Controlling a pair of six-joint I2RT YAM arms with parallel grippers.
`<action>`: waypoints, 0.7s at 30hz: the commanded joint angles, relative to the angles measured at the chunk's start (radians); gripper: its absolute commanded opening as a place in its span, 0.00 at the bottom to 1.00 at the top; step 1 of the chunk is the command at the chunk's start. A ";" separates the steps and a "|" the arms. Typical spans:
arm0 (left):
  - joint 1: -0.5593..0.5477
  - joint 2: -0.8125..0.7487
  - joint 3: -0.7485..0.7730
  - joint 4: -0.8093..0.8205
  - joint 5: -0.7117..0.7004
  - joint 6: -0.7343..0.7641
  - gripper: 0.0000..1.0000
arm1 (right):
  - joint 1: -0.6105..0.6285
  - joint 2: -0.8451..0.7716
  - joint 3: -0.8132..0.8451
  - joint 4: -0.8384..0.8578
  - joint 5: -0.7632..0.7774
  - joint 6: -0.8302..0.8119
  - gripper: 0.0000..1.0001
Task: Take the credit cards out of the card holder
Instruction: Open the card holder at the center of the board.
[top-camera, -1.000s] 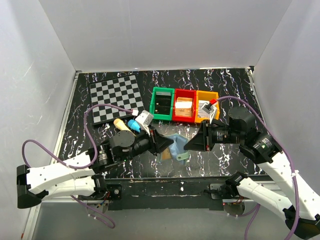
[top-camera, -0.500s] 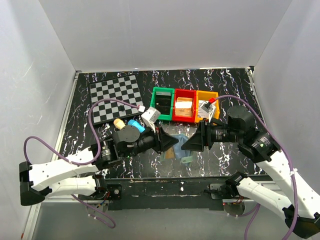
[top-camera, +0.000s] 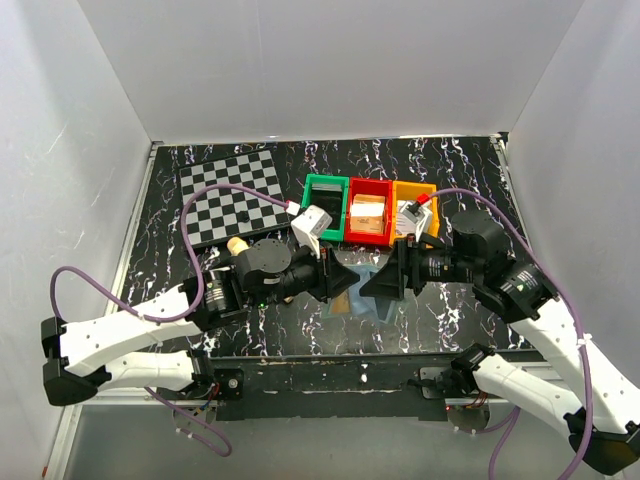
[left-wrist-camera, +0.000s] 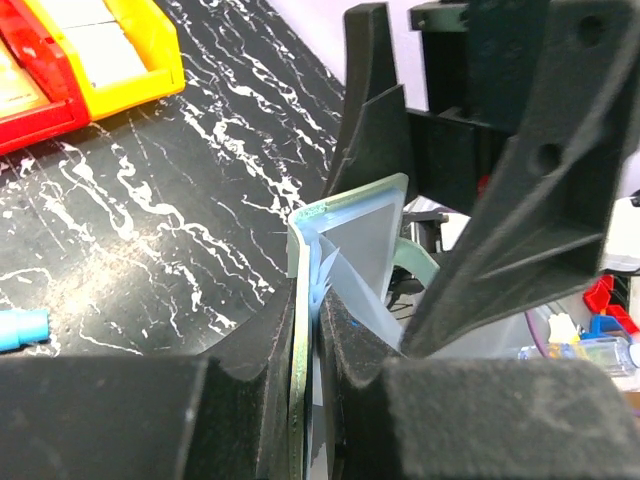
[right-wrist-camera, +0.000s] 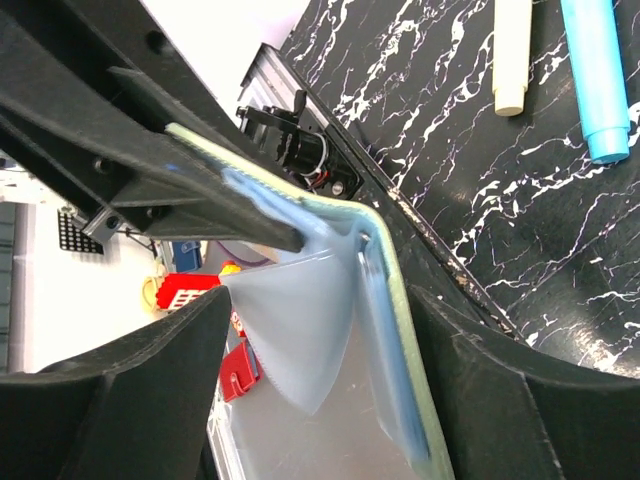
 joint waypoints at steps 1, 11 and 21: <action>-0.004 -0.013 0.022 -0.042 -0.040 0.011 0.00 | -0.001 -0.042 0.020 0.051 -0.008 -0.005 0.81; -0.004 -0.021 0.026 -0.039 -0.029 0.001 0.00 | -0.007 -0.024 -0.014 0.055 -0.047 -0.001 0.75; -0.004 -0.009 0.051 -0.022 0.008 -0.013 0.08 | -0.007 -0.007 -0.045 0.078 -0.056 0.008 0.16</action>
